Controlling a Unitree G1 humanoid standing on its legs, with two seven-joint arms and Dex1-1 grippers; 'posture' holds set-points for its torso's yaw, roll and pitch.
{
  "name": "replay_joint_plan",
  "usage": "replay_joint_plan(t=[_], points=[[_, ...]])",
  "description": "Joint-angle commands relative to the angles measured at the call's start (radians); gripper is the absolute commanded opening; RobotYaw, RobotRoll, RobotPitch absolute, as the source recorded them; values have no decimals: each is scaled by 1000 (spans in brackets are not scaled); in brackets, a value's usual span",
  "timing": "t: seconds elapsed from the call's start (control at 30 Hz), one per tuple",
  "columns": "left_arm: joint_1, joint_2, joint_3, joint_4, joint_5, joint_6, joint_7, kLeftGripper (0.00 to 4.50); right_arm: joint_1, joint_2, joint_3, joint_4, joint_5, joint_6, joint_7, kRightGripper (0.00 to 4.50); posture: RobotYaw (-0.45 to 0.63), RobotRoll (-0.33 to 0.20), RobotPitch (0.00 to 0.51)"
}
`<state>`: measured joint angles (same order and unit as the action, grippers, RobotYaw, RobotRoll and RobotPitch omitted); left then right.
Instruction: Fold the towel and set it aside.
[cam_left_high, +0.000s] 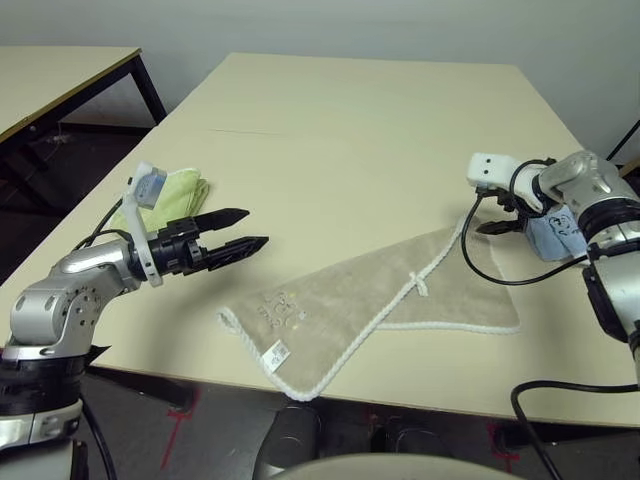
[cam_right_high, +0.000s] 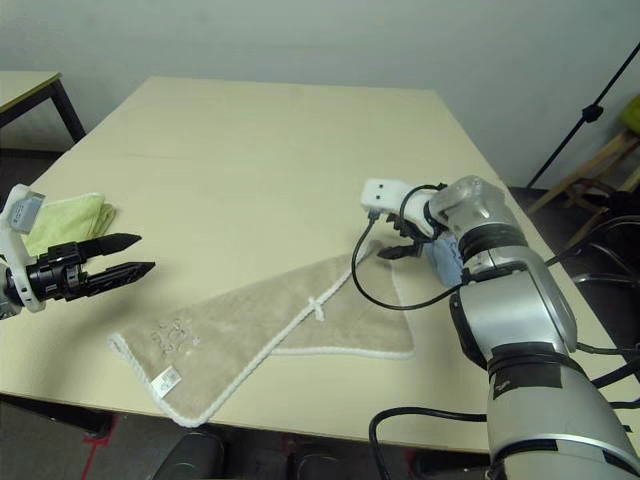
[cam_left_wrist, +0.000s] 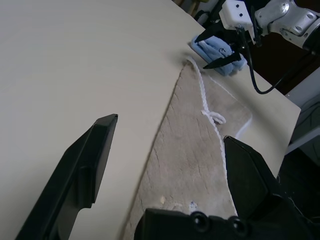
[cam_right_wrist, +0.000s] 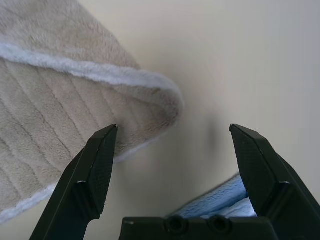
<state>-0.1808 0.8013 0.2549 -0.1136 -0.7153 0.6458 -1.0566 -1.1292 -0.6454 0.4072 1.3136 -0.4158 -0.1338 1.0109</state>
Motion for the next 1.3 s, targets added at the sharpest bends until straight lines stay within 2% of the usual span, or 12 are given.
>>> replay_joint_plan(t=[0.03, 0.27, 0.47, 0.57, 0.9, 1.17, 1.3], points=[[11, -3, -11, -17, 4, -5, -8, 4458, 22, 14, -2, 21, -25, 25, -55, 4500, 225, 0, 0], [11, -21, -19, -27, 6, -5, 0, 4458, 50, 46, -41, 41, -7, 109, -108, 4500, 229, 0, 3], [12, -27, -16, -71, -15, 36, 25, 4458, 73, 71, -91, 43, 19, 156, -91, 4500, 236, 0, 11], [9, -24, -15, -89, -24, 57, 36, 4500, 79, 82, -112, 44, 31, 192, -87, 3855, 237, 0, 14], [20, -20, -17, -69, -20, 52, 16, 4500, 81, 101, -171, 37, 66, 272, -30, 150, 235, 0, 19], [23, -16, -29, -58, -12, 53, 3, 4500, 13, 110, -259, 18, 149, 346, 59, 50, 224, 0, 20], [33, 13, -41, -74, -26, 121, 11, 4500, -28, 74, -254, -13, 158, 350, 164, 50, 214, 0, 32]])
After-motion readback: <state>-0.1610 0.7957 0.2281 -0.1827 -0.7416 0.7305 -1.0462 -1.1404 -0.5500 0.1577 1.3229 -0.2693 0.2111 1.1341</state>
